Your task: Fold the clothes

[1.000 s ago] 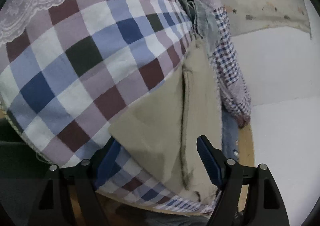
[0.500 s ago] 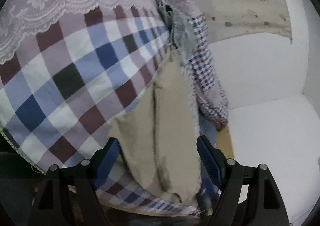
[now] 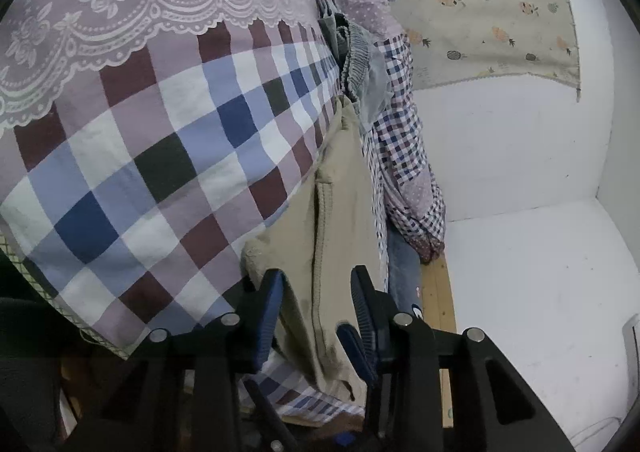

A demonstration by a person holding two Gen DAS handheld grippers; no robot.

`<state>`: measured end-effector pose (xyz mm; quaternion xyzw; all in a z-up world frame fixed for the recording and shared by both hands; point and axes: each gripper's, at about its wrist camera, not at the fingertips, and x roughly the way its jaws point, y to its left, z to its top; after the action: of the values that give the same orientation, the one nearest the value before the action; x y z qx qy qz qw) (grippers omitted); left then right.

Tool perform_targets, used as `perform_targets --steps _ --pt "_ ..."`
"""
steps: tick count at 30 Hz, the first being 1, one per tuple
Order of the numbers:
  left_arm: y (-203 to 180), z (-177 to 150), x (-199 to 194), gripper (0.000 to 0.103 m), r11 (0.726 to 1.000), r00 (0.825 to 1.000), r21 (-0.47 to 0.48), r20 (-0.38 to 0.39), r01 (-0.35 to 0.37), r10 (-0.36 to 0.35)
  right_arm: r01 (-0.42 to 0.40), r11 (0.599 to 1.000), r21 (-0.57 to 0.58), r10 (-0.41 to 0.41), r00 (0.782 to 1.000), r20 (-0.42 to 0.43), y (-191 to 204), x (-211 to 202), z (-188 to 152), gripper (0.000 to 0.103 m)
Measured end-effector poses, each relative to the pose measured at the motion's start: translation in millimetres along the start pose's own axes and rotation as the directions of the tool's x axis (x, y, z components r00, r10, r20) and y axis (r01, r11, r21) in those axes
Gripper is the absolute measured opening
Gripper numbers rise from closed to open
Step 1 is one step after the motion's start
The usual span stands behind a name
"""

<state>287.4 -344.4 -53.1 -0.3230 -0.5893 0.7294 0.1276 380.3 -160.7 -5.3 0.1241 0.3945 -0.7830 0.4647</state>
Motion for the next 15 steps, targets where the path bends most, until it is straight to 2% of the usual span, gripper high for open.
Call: perform_targets --steps 3,5,7,9,10,11,15 --pt "2.0 -3.2 0.0 0.037 1.000 1.000 0.003 -0.011 0.001 -0.001 0.034 0.999 -0.036 -0.034 0.999 -0.001 6.8 18.2 4.0 0.071" --pt "0.5 -2.0 2.3 0.037 1.000 1.000 0.002 -0.014 0.013 -0.012 0.051 0.997 -0.062 -0.051 0.999 -0.005 10.0 29.5 4.3 0.051" --pt "0.8 -1.4 0.5 0.037 1.000 1.000 -0.004 -0.011 0.028 -0.028 0.053 0.996 -0.072 -0.054 0.998 -0.022 10.9 39.1 3.5 0.045" --pt "2.0 -2.7 -4.3 0.049 0.999 0.999 -0.017 -0.007 0.047 -0.047 0.047 0.997 -0.058 -0.049 0.999 -0.022 7.4 39.8 2.7 0.030" --pt "2.2 -3.3 -6.1 0.063 0.998 0.999 -0.021 -0.004 0.053 -0.053 0.044 0.998 -0.050 -0.046 0.999 -0.021 5.5 39.8 2.4 0.013" --pt "2.0 -4.2 -8.0 0.069 0.998 0.999 -0.019 0.000 0.053 -0.053 0.041 0.998 -0.042 -0.042 0.999 -0.021 3.6 39.7 2.0 0.005" --pt "0.8 -6.4 -6.7 0.070 1.000 1.000 -0.007 -0.008 0.020 -0.020 0.023 1.000 -0.004 -0.023 1.000 -0.008 -4.1 36.0 4.3 0.005"
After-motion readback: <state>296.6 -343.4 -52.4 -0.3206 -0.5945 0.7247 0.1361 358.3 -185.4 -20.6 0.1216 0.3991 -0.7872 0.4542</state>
